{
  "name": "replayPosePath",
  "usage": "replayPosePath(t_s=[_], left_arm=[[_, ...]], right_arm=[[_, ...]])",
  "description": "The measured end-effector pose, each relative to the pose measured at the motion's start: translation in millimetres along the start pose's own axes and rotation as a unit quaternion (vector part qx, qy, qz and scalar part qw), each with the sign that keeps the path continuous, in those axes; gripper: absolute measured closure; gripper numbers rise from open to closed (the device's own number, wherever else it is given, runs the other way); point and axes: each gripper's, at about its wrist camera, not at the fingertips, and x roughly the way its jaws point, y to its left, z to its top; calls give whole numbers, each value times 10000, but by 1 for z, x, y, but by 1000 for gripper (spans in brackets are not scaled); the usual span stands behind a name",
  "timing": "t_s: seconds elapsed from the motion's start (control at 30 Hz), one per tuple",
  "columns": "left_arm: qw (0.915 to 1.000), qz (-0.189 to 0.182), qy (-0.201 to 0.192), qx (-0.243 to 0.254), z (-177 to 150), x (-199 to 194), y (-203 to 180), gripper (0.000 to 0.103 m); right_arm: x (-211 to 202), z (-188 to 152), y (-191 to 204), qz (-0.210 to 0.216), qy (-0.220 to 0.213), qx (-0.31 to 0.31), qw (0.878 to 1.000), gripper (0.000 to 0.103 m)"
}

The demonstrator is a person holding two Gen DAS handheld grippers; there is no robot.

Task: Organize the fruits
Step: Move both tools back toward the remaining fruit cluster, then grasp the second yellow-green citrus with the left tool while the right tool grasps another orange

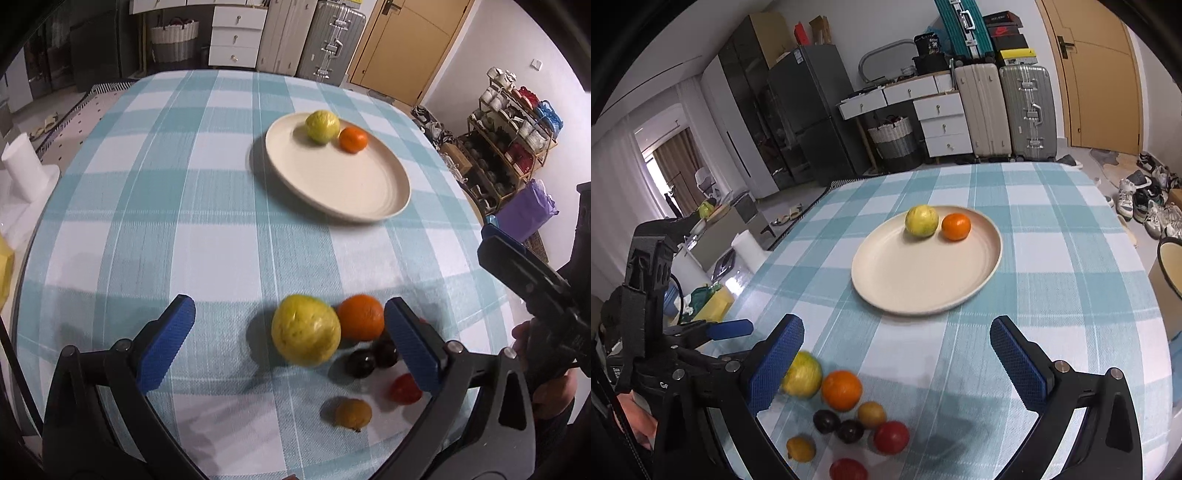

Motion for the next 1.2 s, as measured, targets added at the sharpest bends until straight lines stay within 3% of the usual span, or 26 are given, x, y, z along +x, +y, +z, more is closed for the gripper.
replayPosePath(t_s=[0.3,0.7,0.87,0.97,1.2], left_arm=[[9995,-157,263,-79,-13,17,6,1],[9986,-294,331,-297,-17,27,17,3],[9972,-526,368,-372,-19,29,20,15],[9931,-949,434,-540,-20,30,26,24],[9916,-1107,475,-476,-21,33,26,49]], right_arm=[[3,-14,11,7,195,-117,9997,0],[8,-23,9,-27,361,-33,9993,0],[9,-24,7,-25,378,-18,9993,0],[10,-25,7,-29,390,-14,9992,0],[13,-25,7,-24,413,-5,9991,0]])
